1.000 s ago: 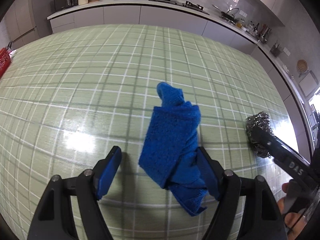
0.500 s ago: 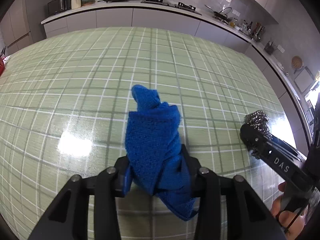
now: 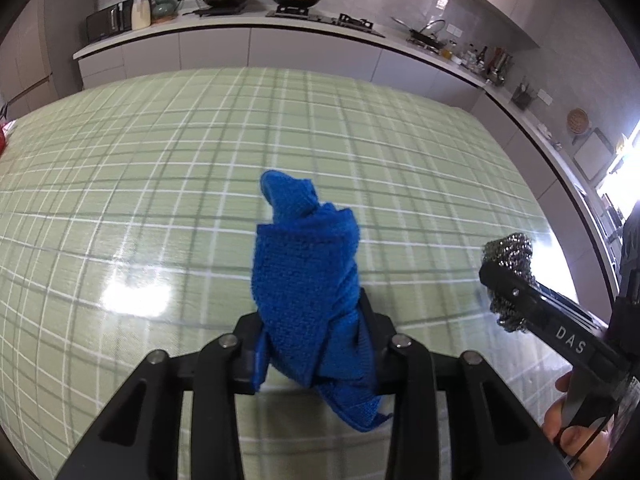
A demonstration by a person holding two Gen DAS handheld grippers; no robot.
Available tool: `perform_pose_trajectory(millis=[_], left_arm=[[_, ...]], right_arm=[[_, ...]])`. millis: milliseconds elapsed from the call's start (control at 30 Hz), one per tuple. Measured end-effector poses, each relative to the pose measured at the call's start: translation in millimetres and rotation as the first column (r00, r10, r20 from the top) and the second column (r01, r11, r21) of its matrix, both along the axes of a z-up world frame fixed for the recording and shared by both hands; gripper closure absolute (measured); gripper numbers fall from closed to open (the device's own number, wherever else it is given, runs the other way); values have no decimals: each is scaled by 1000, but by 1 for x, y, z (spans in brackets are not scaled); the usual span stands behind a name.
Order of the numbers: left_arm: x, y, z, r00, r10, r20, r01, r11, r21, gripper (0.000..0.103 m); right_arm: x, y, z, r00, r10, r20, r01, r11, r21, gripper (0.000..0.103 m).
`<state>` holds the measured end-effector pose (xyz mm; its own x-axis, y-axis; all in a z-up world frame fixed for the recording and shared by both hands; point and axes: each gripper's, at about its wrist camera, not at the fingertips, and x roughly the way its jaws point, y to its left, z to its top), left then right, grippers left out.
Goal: Collect trash
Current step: 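Carry the blue cloth and steel wool over the black bin and open both tools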
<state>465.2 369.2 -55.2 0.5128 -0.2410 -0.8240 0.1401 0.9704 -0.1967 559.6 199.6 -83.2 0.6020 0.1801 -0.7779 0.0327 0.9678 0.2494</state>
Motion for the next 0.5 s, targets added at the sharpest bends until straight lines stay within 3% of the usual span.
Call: perform_pose_trajectory(millis=[500], left_arm=[[-62,-95,24,998,17,57,-16,1000,-25,66]], right_arm=[[-108,-97,28,998,53,47,-55,998,34,58]])
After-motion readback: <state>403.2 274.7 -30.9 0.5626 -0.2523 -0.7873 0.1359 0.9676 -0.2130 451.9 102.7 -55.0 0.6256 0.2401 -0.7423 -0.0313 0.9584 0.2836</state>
